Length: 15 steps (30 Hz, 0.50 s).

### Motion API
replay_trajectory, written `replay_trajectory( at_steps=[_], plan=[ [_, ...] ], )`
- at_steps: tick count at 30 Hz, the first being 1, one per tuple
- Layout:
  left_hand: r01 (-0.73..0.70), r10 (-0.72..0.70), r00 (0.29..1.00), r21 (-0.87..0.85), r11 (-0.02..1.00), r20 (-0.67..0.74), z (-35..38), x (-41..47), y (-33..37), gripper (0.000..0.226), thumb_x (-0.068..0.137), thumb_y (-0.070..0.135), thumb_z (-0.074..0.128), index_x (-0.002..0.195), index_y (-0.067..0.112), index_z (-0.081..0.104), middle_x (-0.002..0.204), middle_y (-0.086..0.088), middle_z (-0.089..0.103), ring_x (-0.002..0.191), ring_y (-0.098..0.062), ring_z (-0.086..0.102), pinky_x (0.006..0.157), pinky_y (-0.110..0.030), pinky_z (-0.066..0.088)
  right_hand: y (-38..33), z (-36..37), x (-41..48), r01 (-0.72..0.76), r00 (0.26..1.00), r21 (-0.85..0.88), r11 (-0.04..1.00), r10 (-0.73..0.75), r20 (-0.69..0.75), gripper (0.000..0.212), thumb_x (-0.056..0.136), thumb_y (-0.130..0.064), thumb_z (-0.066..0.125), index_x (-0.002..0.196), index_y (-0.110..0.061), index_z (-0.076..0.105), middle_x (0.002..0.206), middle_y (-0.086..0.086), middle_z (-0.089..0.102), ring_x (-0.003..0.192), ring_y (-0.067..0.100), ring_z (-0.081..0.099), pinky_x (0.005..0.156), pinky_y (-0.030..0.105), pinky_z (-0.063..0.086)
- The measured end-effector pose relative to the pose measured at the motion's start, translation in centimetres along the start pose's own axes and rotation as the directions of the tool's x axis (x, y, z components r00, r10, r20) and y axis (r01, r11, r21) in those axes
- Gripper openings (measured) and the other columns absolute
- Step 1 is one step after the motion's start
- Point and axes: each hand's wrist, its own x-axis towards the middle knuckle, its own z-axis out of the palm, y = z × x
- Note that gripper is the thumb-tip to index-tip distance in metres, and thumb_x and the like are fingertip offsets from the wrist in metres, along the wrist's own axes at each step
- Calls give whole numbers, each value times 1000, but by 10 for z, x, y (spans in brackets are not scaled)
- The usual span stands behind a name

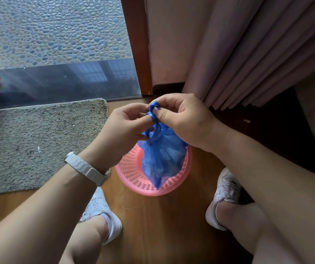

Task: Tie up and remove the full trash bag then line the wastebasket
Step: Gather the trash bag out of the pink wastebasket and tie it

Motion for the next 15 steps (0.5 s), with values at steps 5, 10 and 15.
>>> replay_trajectory(
  at_steps=[5, 10, 15],
  plan=[
    [-103, 131, 978, 174, 979, -160, -5, 4, -3, 15, 75, 20, 73, 76, 5, 71, 69, -25, 62, 66, -16, 50, 63, -33, 40, 10, -4, -3, 18, 998, -329, 944, -39, -57, 42, 79, -14, 61, 120, -21, 61, 102, -7, 63, 97, 4, 60, 88, 21, 50],
    [-176, 187, 969, 82, 981, -163, -2, 4, 3, 3, 83, 3, 68, 81, 1, 68, 69, -7, 63, 62, -10, 55, 60, -25, 47, 29, -1, -5, 45, 996, -527, 849, 5, 93, 72, 72, -34, 77, 136, -18, 48, 138, 0, 47, 132, 12, 39, 111, 37, 33],
    [-193, 187, 973, -33, 981, -133, 2, 7, 2, 7, 81, 4, 68, 81, 3, 62, 69, -11, 57, 63, -16, 51, 57, -23, 46, 42, 15, 0, 63, 998, -557, 828, -53, 34, 59, 76, -38, 76, 126, -15, 55, 129, 2, 54, 123, 17, 46, 106, 39, 36]
  ],
)
